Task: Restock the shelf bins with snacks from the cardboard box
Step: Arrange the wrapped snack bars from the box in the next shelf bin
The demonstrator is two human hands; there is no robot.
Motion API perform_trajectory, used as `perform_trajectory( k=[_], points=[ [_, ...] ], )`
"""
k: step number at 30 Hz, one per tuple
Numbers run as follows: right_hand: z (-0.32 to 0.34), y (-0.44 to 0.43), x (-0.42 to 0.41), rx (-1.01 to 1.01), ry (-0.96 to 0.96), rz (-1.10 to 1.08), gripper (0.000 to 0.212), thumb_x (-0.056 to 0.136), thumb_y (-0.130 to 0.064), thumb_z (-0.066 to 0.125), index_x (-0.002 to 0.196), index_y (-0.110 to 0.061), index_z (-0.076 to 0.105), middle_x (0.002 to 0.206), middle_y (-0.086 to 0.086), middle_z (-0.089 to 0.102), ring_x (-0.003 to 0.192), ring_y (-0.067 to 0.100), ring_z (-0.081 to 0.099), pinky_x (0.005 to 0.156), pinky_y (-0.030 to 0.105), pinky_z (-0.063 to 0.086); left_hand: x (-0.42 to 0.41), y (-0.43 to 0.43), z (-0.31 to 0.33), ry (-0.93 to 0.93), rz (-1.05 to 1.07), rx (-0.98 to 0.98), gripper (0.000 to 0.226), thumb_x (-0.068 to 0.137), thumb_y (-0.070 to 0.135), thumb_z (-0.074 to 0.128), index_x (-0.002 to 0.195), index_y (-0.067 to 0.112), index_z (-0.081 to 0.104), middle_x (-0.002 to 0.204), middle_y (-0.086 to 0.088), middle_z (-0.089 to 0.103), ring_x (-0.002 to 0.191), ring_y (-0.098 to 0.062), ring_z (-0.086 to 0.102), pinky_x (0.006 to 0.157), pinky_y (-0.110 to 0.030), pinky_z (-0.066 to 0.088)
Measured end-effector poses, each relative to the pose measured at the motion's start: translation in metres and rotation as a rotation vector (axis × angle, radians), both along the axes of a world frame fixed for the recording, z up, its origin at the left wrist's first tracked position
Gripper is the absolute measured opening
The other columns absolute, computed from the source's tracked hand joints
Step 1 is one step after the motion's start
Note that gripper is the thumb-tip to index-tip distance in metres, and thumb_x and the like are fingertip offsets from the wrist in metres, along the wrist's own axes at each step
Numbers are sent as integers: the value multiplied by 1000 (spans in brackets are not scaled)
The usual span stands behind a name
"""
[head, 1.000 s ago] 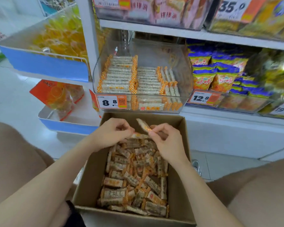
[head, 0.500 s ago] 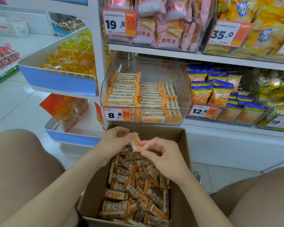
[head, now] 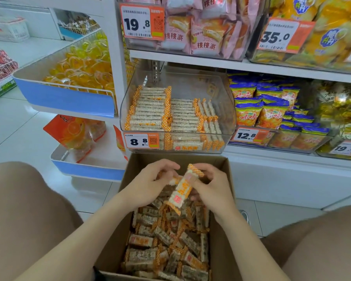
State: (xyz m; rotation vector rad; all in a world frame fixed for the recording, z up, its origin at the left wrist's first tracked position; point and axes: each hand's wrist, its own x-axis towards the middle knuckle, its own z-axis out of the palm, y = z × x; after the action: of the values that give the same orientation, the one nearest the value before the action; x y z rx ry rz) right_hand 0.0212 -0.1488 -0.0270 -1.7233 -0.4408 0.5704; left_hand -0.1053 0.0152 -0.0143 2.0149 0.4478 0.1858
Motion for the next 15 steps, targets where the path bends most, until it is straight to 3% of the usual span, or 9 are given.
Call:
perform_trajectory(
  k=[3,6,8,10,15],
  points=[
    [5,-7,16,113,211,-223,23,94,-19,80,115,-19,70,96,2,81,83,20,79,69,32,62,0,-2,3,-4,33,33,40,109,11,49,135,39,58,122,17,62,95,-11,70,91,-39,61],
    [7,-11,24,190,470,-247,28,92,-24,80,116,-15,72,107,3,81,96,15,75,80,29,52,-1,-1,5,-21,10,-17,54,106,7,54,145,44,50,141,19,51,97,-13,74,90,-33,61],
    [5,-10,20,184,510,-218,30,89,-26,82,116,-15,74,108,3,81,93,12,71,75,27,46,-1,-2,9,-49,-26,-91,57,105,6,57,146,44,50,140,19,53,104,-14,73,90,-32,61],
    [2,-7,13,168,498,-233,33,85,-26,85,115,-14,75,104,5,81,87,13,69,73,27,47,-1,-2,12,-73,-39,-152,59,102,2,59,144,43,55,133,16,62,108,-17,70,93,-39,61],
    [5,-4,7,240,512,-258,40,76,-24,88,110,-9,74,104,8,81,96,19,74,90,33,58,-4,0,18,-82,-30,-245,58,95,-8,62,130,38,68,129,10,68,114,-23,67,101,-51,56]
  ],
)
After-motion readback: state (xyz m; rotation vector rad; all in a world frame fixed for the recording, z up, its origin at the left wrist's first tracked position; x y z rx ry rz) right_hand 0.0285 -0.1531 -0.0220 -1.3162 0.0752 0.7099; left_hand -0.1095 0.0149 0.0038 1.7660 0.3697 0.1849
